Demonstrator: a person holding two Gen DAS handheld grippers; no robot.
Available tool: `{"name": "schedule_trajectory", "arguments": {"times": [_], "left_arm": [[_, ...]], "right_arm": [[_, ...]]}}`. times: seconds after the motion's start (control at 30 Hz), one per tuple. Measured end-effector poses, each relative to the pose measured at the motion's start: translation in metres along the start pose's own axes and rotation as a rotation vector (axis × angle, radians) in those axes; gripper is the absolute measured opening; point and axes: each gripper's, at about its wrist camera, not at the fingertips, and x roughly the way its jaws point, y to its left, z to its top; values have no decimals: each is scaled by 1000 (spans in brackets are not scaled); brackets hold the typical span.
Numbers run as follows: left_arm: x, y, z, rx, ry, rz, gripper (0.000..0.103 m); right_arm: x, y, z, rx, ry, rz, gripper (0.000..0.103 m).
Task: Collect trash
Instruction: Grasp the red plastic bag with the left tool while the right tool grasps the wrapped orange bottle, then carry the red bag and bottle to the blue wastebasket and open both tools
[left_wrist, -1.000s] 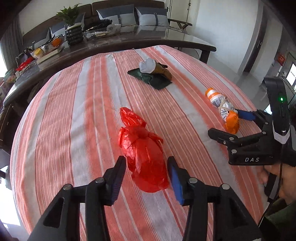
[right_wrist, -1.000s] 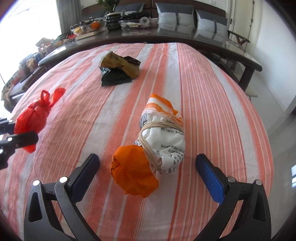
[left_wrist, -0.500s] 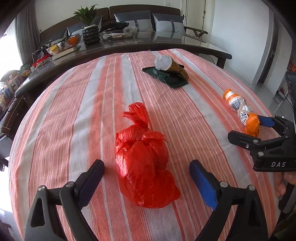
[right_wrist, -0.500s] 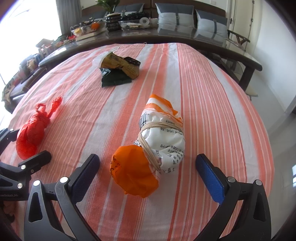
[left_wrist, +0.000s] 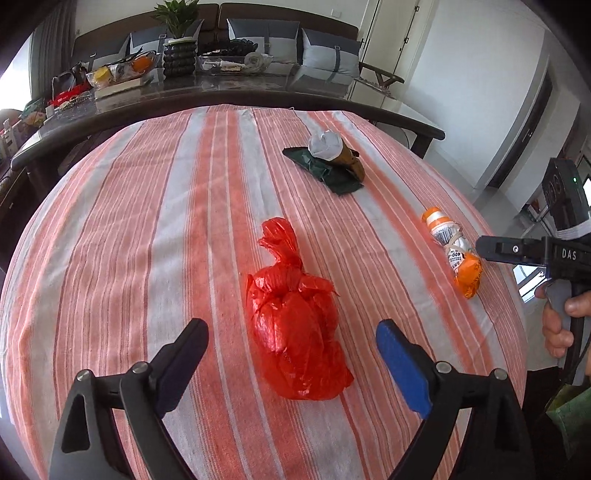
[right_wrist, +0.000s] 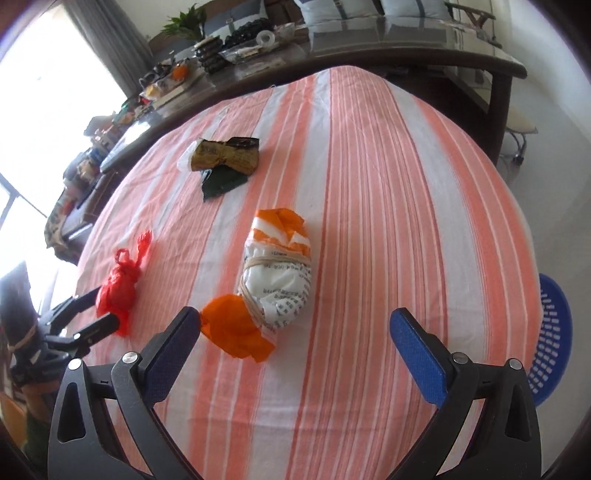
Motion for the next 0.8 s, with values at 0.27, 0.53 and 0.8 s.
{"name": "schedule_trajectory", "arguments": {"times": [0.27, 0.53, 0.8], "left_arm": [[8, -11, 7, 39, 16, 48, 45], [-9, -63, 15, 89, -18, -58, 44], [7, -147, 32, 148, 17, -190, 44]], "right_arm": [[29, 10, 18, -10, 96, 5, 64], [-15, -7, 6, -48, 19, 8, 44], [-71, -64, -1, -6, -76, -1, 44]]}}
